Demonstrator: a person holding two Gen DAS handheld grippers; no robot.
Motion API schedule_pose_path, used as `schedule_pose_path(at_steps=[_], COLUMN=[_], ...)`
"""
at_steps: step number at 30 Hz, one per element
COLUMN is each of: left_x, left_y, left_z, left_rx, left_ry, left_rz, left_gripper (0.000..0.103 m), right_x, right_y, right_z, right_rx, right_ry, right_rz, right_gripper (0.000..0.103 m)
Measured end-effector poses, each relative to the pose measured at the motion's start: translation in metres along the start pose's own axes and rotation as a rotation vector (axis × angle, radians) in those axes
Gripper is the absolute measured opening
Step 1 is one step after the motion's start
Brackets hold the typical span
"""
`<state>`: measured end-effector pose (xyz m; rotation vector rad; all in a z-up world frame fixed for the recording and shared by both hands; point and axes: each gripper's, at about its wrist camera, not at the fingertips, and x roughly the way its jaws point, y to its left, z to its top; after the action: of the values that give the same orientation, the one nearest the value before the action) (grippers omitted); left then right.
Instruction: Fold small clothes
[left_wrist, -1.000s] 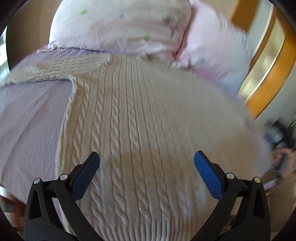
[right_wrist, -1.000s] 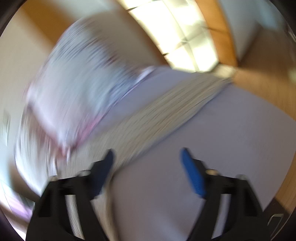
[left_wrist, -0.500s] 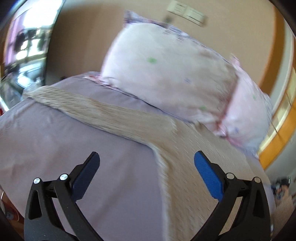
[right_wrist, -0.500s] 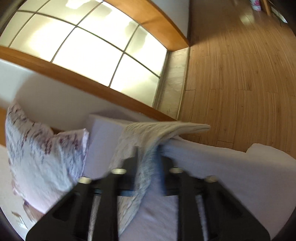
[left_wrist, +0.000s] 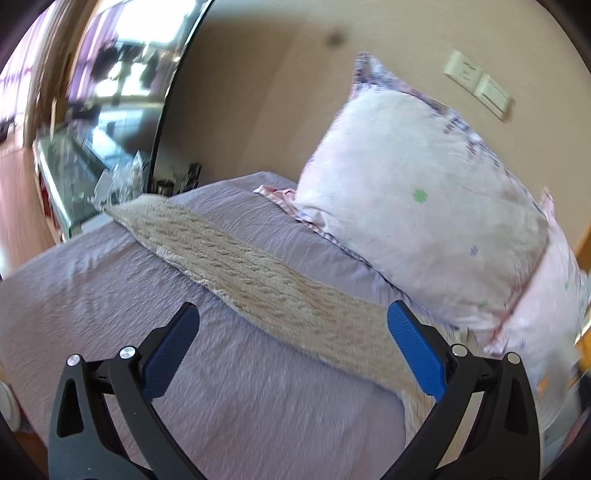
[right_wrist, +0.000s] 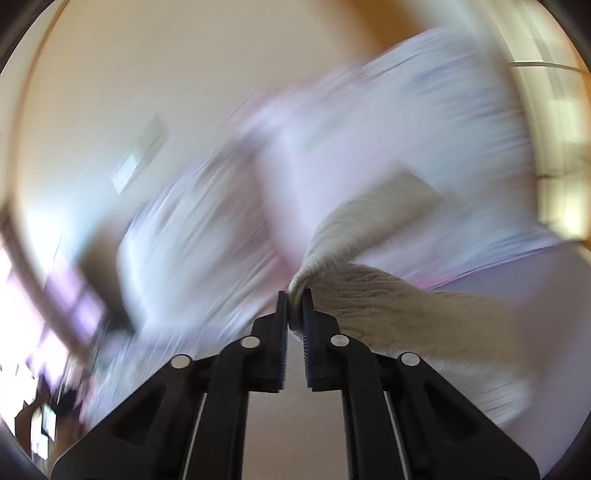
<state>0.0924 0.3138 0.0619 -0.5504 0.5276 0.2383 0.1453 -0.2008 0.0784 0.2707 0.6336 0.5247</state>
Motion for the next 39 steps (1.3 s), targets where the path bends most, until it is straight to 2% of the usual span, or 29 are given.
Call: schedule_pose_path(at_steps=[1,2,3,4,7,8,11,14,18,21,23,24,26,28,29,31,33,34,35,37,39], left_x=[0.003,0.008,0.010,0.012,0.020,0.024,0.038,0.058,0.071,0.083,0.086,0.081,0.074,0.067,0.065,0.058,0.054,0.053,0.052,0.050,0.038], left_y=[0.005,0.012,0.018,0.025,0.049,0.057,0.082,0.111,0.130,0.141,0.137,0.120,0.078,-0.002,-0.027,-0.119,-0.205,-0.247,-0.279,-0.329,-0.332], left_z=[0.000,0.002,0.002,0.003,0.008,0.011,0.021,0.032,0.040,0.043,0.045,0.052,0.063,0.068,0.066,0.047,0.007,-0.019,-0.044,-0.098,-0.128], left_rx=[-0.016,-0.046,-0.065,-0.089,-0.171,-0.199,-0.307,-0.472,-0.581,-0.650,-0.652,-0.589,-0.461,-0.298,-0.250,-0.097,0.036,0.121,0.198,0.352,0.435], left_ry=[0.006,0.021,0.031,0.035,0.054,0.064,0.091,0.124,0.101,0.124,0.126,0.103,0.082,0.098,0.108,0.161,0.272,0.353,0.432,0.606,0.674], left_rz=[0.004,0.013,0.016,0.013,0.022,0.025,0.008,-0.001,-0.003,0.005,0.008,-0.004,-0.084,-0.247,-0.296,-0.499,-0.731,-0.824,-0.880,-0.928,-0.932], left_gripper=[0.096,0.090,0.088,0.086,0.084,0.081,0.073,0.063,0.048,0.013,0.008,0.007,0.007,0.007,0.007,0.007,0.007,0.008,0.013,0.015,0.018], right_x=[0.017,0.036,0.041,0.042,0.015,0.003,-0.025,-0.058,-0.077,-0.085,-0.089,-0.091,-0.097,-0.102,-0.103,-0.106,-0.105,-0.103,-0.103,-0.110,-0.125], right_y=[0.012,0.032,0.043,0.050,0.043,0.033,0.004,-0.020,-0.047,-0.059,-0.064,-0.067,-0.072,-0.079,-0.081,-0.086,-0.088,-0.088,-0.088,-0.088,-0.087], right_z=[-0.007,-0.023,-0.032,-0.038,-0.046,-0.042,-0.040,-0.048,-0.051,-0.058,-0.063,-0.064,-0.067,-0.068,-0.068,-0.069,-0.070,-0.071,-0.072,-0.077,-0.083], right_rx=[-0.021,-0.068,-0.102,-0.134,-0.146,-0.127,-0.083,-0.029,0.042,0.077,0.083,0.082,0.081,0.092,0.100,0.118,0.128,0.126,0.125,0.128,0.119], right_ry=[0.054,0.115,0.127,0.120,0.043,0.017,-0.024,-0.059,-0.093,-0.107,-0.108,-0.109,-0.118,-0.129,-0.133,-0.140,-0.137,-0.130,-0.121,-0.097,-0.088], right_rz=[0.029,0.061,0.063,0.052,-0.011,-0.033,-0.111,-0.177,-0.219,-0.226,-0.234,-0.242,-0.263,-0.278,-0.279,-0.278,-0.270,-0.264,-0.262,-0.247,-0.219], right_gripper=[0.033,0.037,0.037,0.042,0.070,0.073,0.076,0.078,0.078,0.079,0.079,0.079,0.079,0.079,0.079,0.079,0.079,0.079,0.079,0.079,0.079])
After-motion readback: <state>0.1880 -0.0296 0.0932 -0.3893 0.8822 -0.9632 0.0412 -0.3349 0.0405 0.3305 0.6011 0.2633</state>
